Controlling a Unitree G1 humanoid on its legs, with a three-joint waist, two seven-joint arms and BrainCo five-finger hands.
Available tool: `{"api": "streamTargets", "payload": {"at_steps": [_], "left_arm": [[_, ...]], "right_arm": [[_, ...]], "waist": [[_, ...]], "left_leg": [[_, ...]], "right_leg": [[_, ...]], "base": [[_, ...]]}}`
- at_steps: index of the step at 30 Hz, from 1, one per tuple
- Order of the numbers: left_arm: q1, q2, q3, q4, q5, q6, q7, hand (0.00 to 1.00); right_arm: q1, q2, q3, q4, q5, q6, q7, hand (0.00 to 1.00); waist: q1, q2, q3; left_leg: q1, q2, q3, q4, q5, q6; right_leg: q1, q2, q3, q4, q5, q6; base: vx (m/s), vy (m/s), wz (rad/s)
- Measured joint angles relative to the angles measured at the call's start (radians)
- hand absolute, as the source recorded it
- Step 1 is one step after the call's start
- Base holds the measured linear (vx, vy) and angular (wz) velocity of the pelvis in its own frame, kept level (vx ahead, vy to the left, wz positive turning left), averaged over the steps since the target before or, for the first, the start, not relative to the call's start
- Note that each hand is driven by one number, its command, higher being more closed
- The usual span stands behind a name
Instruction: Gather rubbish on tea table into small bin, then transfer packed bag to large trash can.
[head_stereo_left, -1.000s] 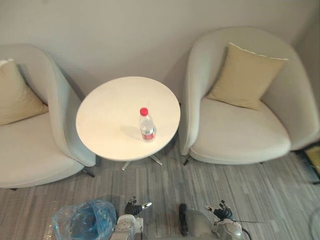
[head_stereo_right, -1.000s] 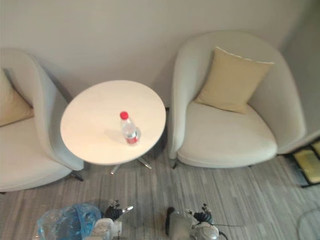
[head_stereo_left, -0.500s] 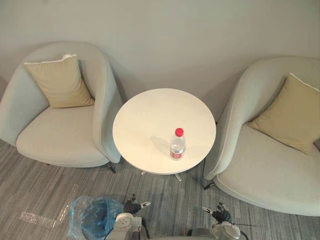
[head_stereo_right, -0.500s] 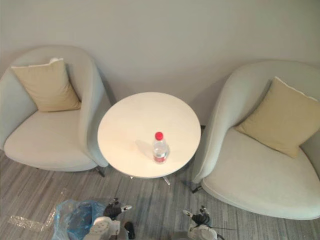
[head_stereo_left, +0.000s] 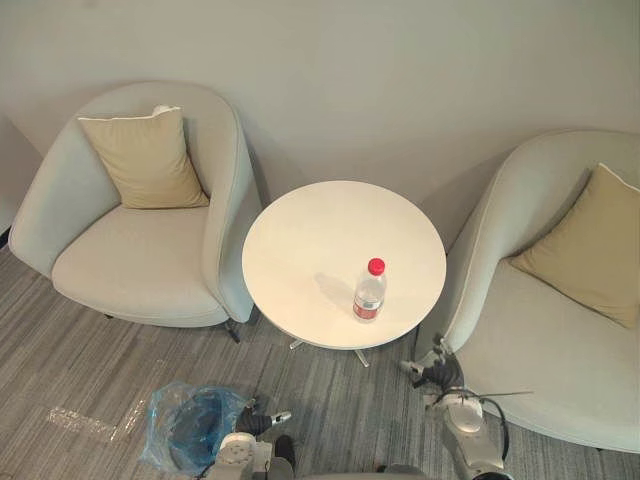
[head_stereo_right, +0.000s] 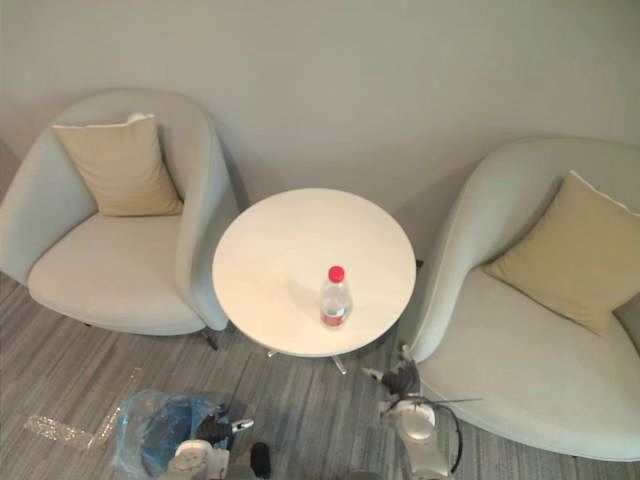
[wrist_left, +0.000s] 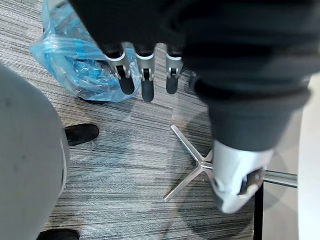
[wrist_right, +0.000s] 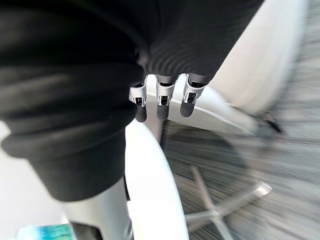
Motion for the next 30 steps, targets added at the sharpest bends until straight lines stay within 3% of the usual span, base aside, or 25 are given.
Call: {"api": "streamTargets", "payload": {"at_steps": [11, 30], "left_arm": [[0.033, 0.03, 0.013, -0.007, -0.001, -0.012, 0.0, 0.0], [0.029, 0.022, 0.022, -0.089, -0.003, -0.038, -0.002, 0.0]], "right_arm": [[-0.01, -0.013, 0.011, -0.094, -0.08, -0.003, -0.04, 0.0], [-0.237, -0.057, 0.039, -0.063, -0.03, -0.003, -0.086, 0.0]], "waist": [[0.008, -0.006, 0.003], [0.026, 0.035, 0.106]], "left_leg": [[0.001, -0.012, -0.063, -0.028, 0.001, 0.001], [-0.11, -0.019, -0.126, 0.0, -0.002, 0.003]], "right_leg": [[0.036, 0.007, -0.012, -0.069, 0.02, 0.002], [-0.021, 0.006, -0.037, -0.064, 0.023, 0.0]], "base": [[0.04, 0.002, 0.07], [0.01, -0.004, 0.1]]}}
